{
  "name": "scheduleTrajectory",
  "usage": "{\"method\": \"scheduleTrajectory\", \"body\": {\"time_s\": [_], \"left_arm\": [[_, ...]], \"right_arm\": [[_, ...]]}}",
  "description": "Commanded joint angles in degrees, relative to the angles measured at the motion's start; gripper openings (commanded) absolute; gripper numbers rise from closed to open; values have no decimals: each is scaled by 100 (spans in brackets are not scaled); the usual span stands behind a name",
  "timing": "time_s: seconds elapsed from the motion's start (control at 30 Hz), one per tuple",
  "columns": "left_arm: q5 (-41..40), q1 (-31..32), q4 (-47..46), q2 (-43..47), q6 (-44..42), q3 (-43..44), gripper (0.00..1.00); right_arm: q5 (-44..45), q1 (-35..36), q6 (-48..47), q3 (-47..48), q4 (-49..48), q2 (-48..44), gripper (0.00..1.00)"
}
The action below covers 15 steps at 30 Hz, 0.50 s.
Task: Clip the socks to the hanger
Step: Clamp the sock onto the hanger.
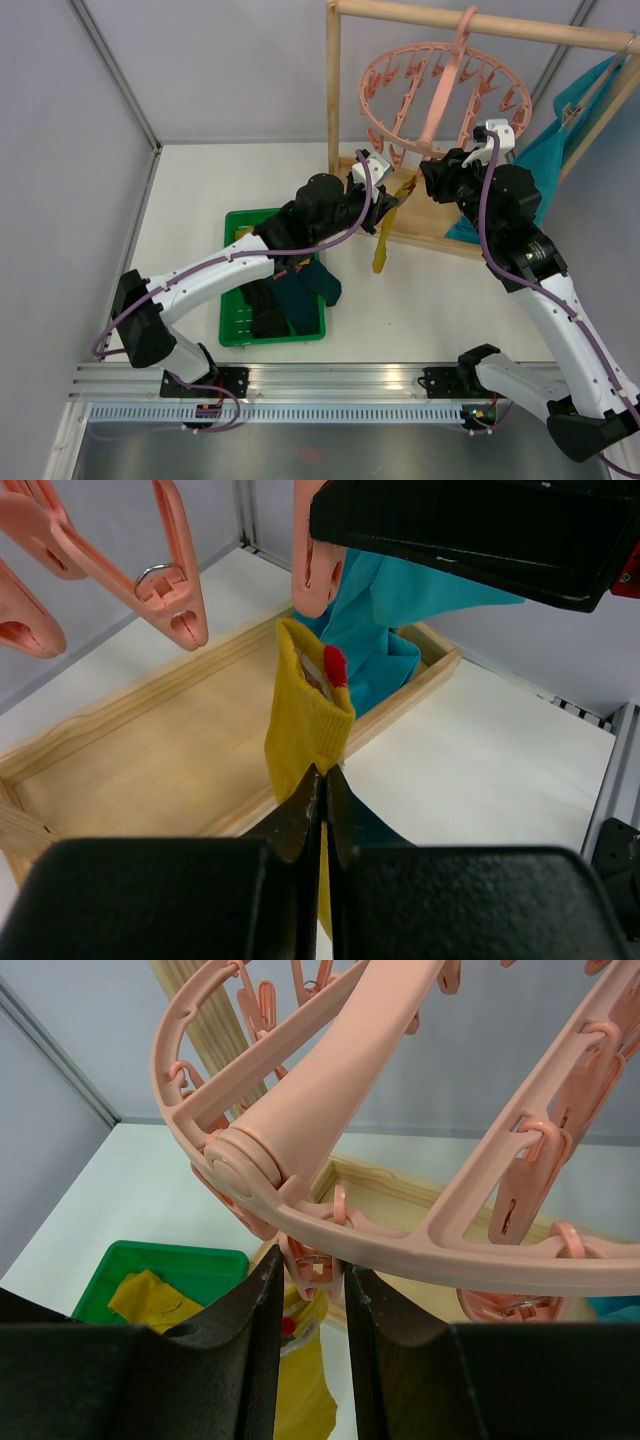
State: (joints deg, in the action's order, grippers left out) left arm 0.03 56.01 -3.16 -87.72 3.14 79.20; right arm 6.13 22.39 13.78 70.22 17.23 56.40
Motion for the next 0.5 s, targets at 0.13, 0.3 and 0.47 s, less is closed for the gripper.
{"method": "scheduleTrajectory", "body": {"time_s": [0.13,0.3,0.47], "left_arm": [[-30,33,-326,-34,-15,272,2],[-30,33,-335,-43,-41,342,2],[-30,33,-352,-69,-41,394,2]], "right_arm": [[20,20,72,212,-141,20,0],[11,20,81,212,-150,29,0],[2,20,90,203,-159,29,0]]}}
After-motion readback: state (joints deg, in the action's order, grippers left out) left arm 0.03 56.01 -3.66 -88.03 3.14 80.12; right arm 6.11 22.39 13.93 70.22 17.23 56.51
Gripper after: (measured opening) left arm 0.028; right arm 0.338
